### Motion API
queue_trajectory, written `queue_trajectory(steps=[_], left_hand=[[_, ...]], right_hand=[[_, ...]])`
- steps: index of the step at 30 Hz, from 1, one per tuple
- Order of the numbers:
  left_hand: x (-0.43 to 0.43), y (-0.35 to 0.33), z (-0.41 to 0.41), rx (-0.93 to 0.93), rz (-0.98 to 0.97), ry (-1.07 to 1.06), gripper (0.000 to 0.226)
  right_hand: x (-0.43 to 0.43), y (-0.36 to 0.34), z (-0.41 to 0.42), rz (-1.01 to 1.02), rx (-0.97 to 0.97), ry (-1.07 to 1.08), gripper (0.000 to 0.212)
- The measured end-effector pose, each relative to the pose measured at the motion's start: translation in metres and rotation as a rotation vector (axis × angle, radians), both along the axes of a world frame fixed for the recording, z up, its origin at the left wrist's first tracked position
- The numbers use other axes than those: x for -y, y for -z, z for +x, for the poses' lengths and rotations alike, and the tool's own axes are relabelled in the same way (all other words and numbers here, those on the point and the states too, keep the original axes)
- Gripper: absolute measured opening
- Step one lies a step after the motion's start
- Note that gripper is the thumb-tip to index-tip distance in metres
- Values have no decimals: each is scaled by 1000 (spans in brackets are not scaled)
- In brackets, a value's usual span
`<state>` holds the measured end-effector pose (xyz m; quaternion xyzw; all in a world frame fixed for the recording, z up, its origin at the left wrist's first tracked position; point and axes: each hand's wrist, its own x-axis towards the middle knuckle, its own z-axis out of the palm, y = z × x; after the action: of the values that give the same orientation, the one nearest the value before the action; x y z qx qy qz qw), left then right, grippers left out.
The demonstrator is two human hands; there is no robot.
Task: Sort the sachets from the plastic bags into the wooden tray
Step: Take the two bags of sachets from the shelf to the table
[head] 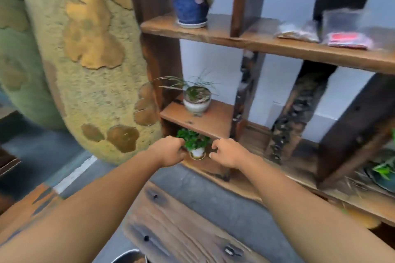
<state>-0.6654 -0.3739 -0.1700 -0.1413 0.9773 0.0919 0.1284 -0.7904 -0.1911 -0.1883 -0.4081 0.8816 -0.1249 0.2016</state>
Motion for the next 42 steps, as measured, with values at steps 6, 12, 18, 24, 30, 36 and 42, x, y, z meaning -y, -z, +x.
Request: queue_trajectory(steps=[6, 12, 18, 24, 30, 36, 42], left_hand=[[-24, -4, -100, -48, -52, 276, 36], [-41, -16, -177, -124, 29, 475, 35], [-61, -39, -228, -124, 53, 576, 47], [-93, -97, -270, -242, 35, 615, 49], [-117, -169, -289, -425, -92, 558, 43], [-129, -226, -316, -516, -136, 444, 36], [-127, -248, -374, -541, -92, 377, 41]], right_hand=[[-50, -18, -47, 14, -22, 263, 37], [-77, -48, -73, 74, -112, 451, 38], [-100, -83, -89, 83, -151, 563, 34], [-120, -144, -119, -29, -255, 600, 34], [-136, -206, -160, -137, -399, 487, 23], [-156, -246, -213, -190, -521, 419, 26], [-171, -263, -275, -223, -598, 483, 28]])
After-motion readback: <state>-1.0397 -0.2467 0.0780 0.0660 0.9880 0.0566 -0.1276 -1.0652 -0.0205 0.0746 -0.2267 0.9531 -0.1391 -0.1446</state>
